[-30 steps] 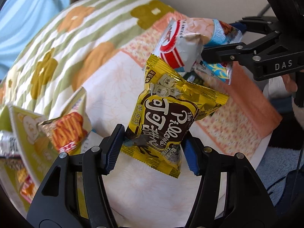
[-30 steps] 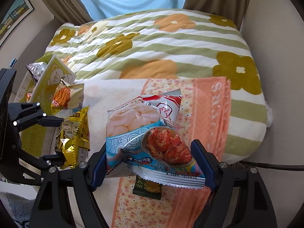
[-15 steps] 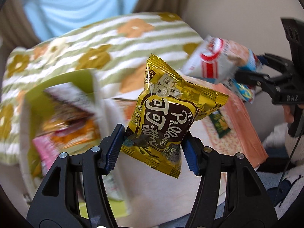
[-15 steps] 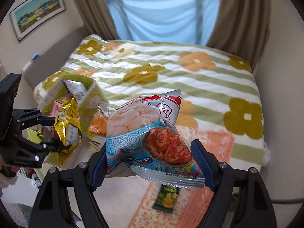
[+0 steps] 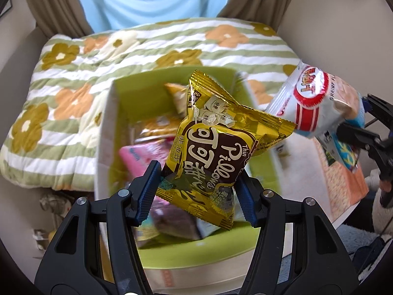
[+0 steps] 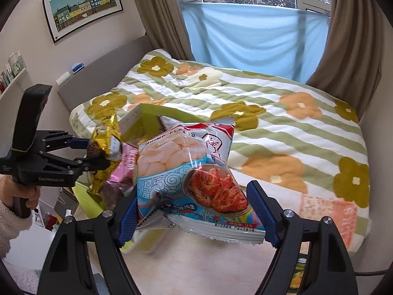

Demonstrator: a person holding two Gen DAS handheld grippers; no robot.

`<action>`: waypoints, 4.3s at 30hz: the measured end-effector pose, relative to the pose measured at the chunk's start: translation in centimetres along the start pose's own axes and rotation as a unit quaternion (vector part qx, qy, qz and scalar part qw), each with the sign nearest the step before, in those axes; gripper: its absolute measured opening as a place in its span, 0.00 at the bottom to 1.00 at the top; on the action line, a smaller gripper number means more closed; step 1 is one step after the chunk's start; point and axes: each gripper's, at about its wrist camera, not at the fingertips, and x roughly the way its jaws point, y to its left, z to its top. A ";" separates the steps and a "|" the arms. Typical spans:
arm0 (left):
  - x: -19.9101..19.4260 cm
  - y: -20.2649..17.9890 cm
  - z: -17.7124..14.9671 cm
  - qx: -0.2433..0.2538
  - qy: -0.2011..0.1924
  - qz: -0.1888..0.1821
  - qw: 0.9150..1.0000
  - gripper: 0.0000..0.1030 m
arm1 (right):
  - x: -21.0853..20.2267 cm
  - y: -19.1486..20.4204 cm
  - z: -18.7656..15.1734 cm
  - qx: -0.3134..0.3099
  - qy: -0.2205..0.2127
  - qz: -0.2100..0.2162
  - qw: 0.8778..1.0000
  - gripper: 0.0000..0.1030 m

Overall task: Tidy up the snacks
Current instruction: 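Carry both packs to the yellow box and open the left tool, then open the right tool to drop the shrimp flakes bag into the box, then move the left tool to the orange fries bag while the right tool approaches the green cracker pack, then grasp the orange fries bag with the left tool while the right tool grasps the green cracker pack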

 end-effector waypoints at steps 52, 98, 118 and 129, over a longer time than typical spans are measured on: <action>-3.5 7.3 -6.7 -0.085 -0.045 -0.011 0.995 1.00 | 3.7 12.7 -4.2 0.080 -0.049 -0.024 0.995 0.99; 17.5 -24.0 2.8 -0.031 0.001 0.144 0.989 0.98 | -1.5 -16.7 -17.6 0.152 0.053 -0.083 0.984 0.99; 23.9 -24.9 5.0 0.034 0.053 0.204 0.977 0.89 | 2.2 -17.8 -17.7 0.154 0.102 -0.093 0.978 0.99; 24.7 -24.3 4.5 0.023 0.074 0.161 0.984 0.69 | 3.8 -18.8 -18.6 0.158 0.118 -0.117 0.973 0.94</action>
